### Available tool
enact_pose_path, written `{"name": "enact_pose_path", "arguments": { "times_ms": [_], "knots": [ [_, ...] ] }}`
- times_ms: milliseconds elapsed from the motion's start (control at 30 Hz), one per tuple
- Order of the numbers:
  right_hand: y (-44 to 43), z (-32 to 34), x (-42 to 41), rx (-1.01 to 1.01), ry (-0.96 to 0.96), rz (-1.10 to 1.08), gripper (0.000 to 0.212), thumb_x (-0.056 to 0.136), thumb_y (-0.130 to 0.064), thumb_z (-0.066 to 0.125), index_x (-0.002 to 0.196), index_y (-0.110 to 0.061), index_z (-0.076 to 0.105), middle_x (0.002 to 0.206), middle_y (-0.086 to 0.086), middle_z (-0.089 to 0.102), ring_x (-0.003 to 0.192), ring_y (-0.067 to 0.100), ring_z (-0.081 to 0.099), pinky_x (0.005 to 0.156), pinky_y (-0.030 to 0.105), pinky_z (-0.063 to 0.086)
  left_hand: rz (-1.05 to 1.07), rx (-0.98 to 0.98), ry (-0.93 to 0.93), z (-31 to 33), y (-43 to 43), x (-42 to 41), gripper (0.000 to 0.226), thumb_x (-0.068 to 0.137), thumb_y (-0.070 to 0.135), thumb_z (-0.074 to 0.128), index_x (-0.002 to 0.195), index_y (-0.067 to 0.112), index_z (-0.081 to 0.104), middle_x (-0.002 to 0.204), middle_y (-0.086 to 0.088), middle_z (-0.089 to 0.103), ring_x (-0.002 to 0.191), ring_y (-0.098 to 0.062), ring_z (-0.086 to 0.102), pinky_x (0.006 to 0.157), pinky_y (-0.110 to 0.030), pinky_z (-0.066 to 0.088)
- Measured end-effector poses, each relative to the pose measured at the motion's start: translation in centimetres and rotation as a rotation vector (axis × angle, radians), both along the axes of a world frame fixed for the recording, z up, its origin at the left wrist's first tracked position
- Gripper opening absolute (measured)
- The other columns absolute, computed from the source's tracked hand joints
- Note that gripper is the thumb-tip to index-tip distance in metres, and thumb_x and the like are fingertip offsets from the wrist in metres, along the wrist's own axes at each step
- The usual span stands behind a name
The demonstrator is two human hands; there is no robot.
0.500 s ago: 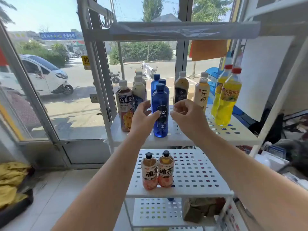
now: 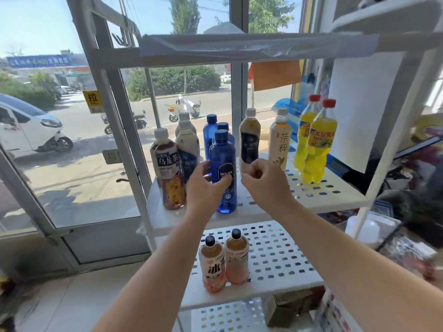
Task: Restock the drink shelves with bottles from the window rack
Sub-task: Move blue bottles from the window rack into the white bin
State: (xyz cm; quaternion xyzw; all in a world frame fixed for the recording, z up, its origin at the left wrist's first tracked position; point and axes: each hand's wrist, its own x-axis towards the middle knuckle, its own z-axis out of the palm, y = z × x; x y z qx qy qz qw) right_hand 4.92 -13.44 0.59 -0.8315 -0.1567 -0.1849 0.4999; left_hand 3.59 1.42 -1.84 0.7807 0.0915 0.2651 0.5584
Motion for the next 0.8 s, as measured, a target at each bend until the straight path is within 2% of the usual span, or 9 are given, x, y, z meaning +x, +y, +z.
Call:
{"name": "enact_pose_path", "arguments": {
  "times_ms": [200,333,433,500,567,600,667,733,800],
  "knots": [
    [-6.1,0.6,-3.6,0.007,0.0,0.053,0.038,0.076,-0.001,0.059,0.057,-0.018,0.031,0.052,-0.005,0.032,0.051,0.011,0.028,0.052,0.024,0.026,-0.049,-0.139,-0.057,2.7,-3.2,-2.6,0.048,0.073,0.037,0.069,0.118,0.028,0.059,0.105,0.004,0.069,0.098,-0.02,0.069,0.087,-0.044,0.059],
    [-13.5,0.3,-7.1,0.022,0.003,0.011,0.042,0.076,0.001,0.058,0.056,-0.02,0.027,0.05,-0.011,0.024,0.047,0.007,0.024,0.047,0.02,0.02,-0.197,-0.244,-0.078,3.4,-9.7,-5.4,0.027,0.079,0.029,0.069,0.106,0.027,0.064,0.098,-0.003,0.072,0.092,-0.027,0.072,0.078,-0.041,0.061],
    [-20.9,-0.1,-10.5,0.05,0.038,-0.053,0.038,0.08,0.003,0.058,0.059,-0.016,0.032,0.055,-0.003,0.027,0.047,0.005,0.024,0.046,0.019,0.022,-0.31,-0.353,-0.019,1.5,-16.7,-7.5,0.014,0.081,0.025,0.067,0.094,0.025,0.067,0.089,-0.007,0.073,0.078,-0.026,0.069,0.074,-0.043,0.058],
    [-26.2,-0.9,-13.3,0.078,0.075,-0.121,0.033,0.082,0.002,0.057,0.061,-0.013,0.036,0.056,0.001,0.03,0.047,0.007,0.027,0.045,0.018,0.027,-0.363,-0.409,0.1,-0.9,-22.1,-9.1,0.006,0.08,0.029,0.066,0.083,0.025,0.068,0.08,-0.006,0.071,0.073,-0.026,0.066,0.072,-0.042,0.054],
    [-31.5,-2.1,-16.2,0.08,0.106,-0.206,0.032,0.078,-0.004,0.057,0.058,-0.015,0.034,0.054,-0.001,0.031,0.048,0.007,0.028,0.045,0.021,0.026,-0.436,-0.466,0.274,-4.6,-27.7,-10.5,0.018,0.069,0.041,0.065,0.075,0.025,0.067,0.077,-0.007,0.068,0.076,-0.029,0.064,0.074,-0.044,0.051],
    [-34.0,-2.8,-17.6,0.057,0.128,-0.254,0.031,0.076,-0.007,0.057,0.057,-0.016,0.033,0.054,-0.002,0.03,0.048,0.006,0.027,0.046,0.023,0.025,-0.484,-0.49,0.361,-6.3,-30.5,-11.4,0.026,0.066,0.047,0.063,0.079,0.024,0.066,0.082,-0.008,0.068,0.082,-0.03,0.063,0.078,-0.045,0.05],
    [-39.0,-5.0,-20.1,-0.011,0.209,-0.365,0.03,0.079,-0.006,0.056,0.058,-0.013,0.036,0.054,-0.002,0.033,0.046,0.005,0.029,0.046,0.023,0.025,-0.588,-0.495,0.515,-10.0,-36.2,-13.3,0.033,0.079,0.053,0.057,0.092,0.023,0.064,0.093,-0.006,0.068,0.091,-0.03,0.065,0.086,-0.043,0.053],
    [-43.6,-7.4,-22.4,-0.024,0.311,-0.453,0.03,0.086,-0.003,0.054,0.061,-0.01,0.041,0.054,-0.001,0.035,0.042,0.005,0.033,0.044,0.021,0.026,-0.657,-0.586,0.654,-12.8,-41.5,-15.2,0.029,0.097,0.045,0.048,0.084,0.022,0.059,0.075,0.001,0.065,0.07,-0.019,0.064,0.069,-0.031,0.054],
    [-47.0,-9.6,-24.6,-0.012,0.369,-0.519,0.035,0.089,-0.004,0.053,0.059,-0.013,0.038,0.054,-0.003,0.032,0.044,0.006,0.028,0.044,0.022,0.024,-0.668,-0.701,0.767,-15.5,-46.2,-16.3,0.035,0.103,0.038,0.046,0.077,0.018,0.056,0.058,0.003,0.055,0.05,-0.013,0.054,0.053,-0.024,0.045]
  ]
}}
